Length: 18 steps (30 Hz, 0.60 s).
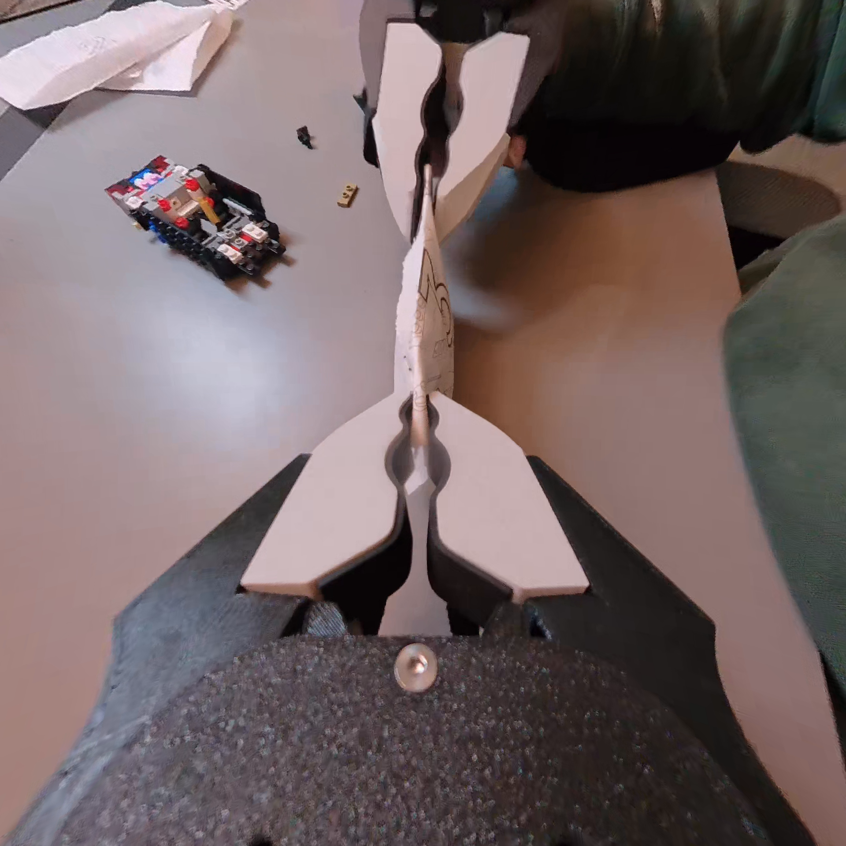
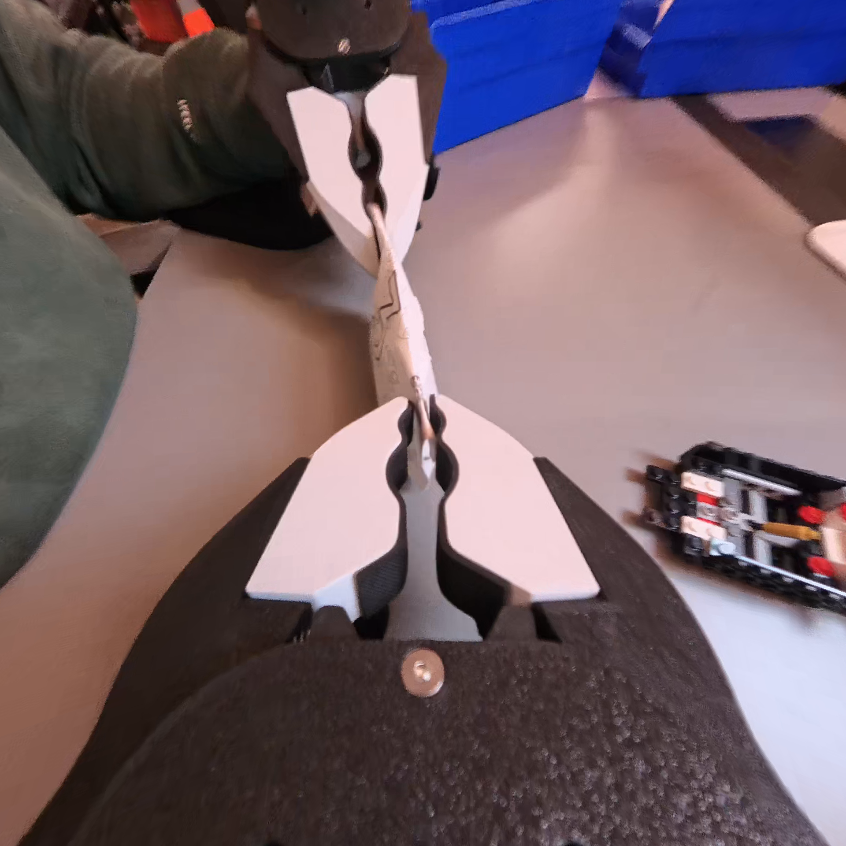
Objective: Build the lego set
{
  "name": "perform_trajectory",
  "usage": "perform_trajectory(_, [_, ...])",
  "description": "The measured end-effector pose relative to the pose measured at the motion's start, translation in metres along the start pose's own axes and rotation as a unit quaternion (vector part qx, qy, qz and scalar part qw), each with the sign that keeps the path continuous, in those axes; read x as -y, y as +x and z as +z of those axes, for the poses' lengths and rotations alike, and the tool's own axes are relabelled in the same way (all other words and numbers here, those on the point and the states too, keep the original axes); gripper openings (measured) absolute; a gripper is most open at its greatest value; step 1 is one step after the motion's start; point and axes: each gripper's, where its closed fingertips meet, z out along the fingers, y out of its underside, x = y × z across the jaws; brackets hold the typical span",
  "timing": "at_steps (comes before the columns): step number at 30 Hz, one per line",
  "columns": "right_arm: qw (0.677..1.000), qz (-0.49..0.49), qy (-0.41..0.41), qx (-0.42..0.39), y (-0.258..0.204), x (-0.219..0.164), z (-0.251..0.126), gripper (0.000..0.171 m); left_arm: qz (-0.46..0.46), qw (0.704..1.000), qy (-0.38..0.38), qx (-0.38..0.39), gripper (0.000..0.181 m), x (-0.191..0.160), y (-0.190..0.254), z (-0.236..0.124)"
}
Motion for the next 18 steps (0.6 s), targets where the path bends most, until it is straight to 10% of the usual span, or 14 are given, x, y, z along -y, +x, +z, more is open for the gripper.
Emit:
perform_trajectory(4, [0.995,-0.010,0.055,-0.077,0.019,0.021,-0.018,0.020,-0.047,0.994,0.068,0.067,0.001,0.021,-0.032,-0.047])
perform_trajectory(9, [0.986,-0.040,0.080,-0.143,0.033,0.032,-0.034,0.017,-0.108,0.941,0.156,0.279,0.001,0.037,-0.125,-0.191])
perform_trajectory(18, [0.967,-0.031,0.096,-0.232,0.061,0.027,-0.050,0.000,-0.281,0.782,0.088,0.550,0.002,-0.059,-0.330,-0.412])
